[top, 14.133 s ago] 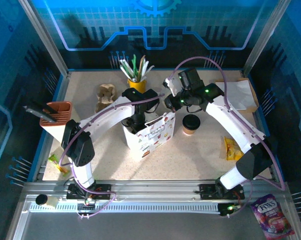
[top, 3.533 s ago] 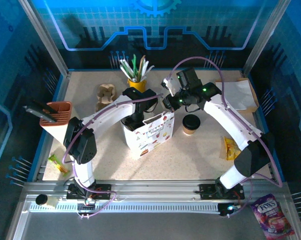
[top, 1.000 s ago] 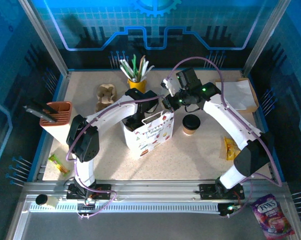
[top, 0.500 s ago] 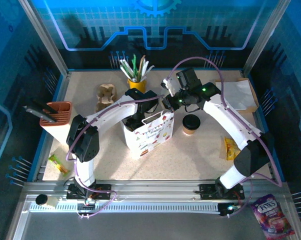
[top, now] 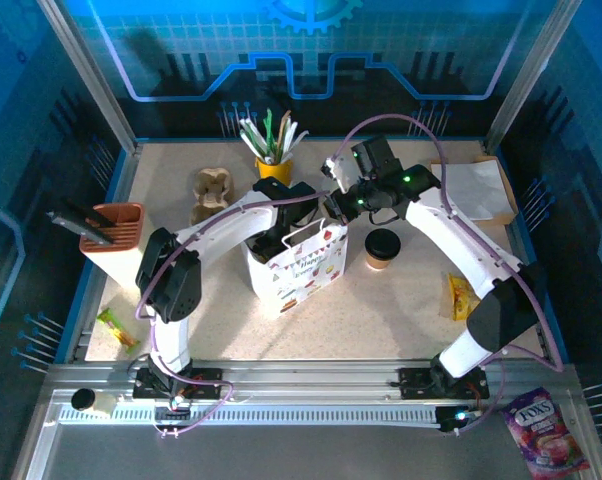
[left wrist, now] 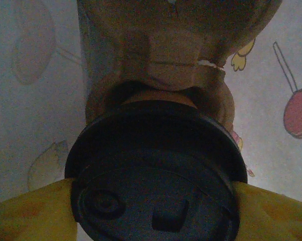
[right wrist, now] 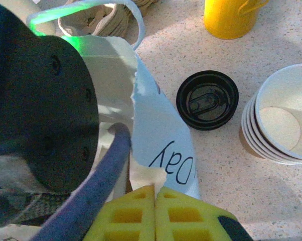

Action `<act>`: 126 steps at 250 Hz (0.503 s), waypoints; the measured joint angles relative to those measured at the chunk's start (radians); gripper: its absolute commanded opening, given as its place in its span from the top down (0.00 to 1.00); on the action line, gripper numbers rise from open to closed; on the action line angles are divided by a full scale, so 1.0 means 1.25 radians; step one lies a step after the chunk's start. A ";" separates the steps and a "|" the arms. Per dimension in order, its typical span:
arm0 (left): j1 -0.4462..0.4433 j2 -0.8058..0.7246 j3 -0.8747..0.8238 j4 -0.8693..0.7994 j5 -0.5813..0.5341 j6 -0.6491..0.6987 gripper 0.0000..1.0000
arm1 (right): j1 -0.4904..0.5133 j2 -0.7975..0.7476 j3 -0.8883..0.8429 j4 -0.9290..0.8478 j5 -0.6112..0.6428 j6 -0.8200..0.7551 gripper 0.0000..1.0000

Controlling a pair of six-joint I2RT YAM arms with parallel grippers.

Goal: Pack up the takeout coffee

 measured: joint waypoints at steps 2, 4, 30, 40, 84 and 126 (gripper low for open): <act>0.000 0.001 0.000 0.001 0.000 0.000 0.49 | 0.000 0.001 0.000 0.000 0.000 0.000 0.92; 0.000 0.002 0.000 0.001 0.000 0.000 0.49 | 0.000 0.001 0.000 0.000 0.000 0.000 0.92; 0.001 0.005 0.000 0.001 0.001 0.000 0.49 | 0.000 0.002 0.000 0.000 0.000 0.000 0.92; 0.001 0.006 0.000 0.001 0.001 -0.001 0.49 | 0.000 0.002 0.000 0.000 0.000 0.000 0.92; 0.002 0.011 0.003 -0.001 0.004 -0.002 0.49 | 0.000 0.004 0.000 0.000 0.000 0.000 0.92; 0.002 0.013 -0.001 0.002 0.008 -0.003 0.48 | 0.000 0.004 0.000 0.000 0.000 0.000 0.92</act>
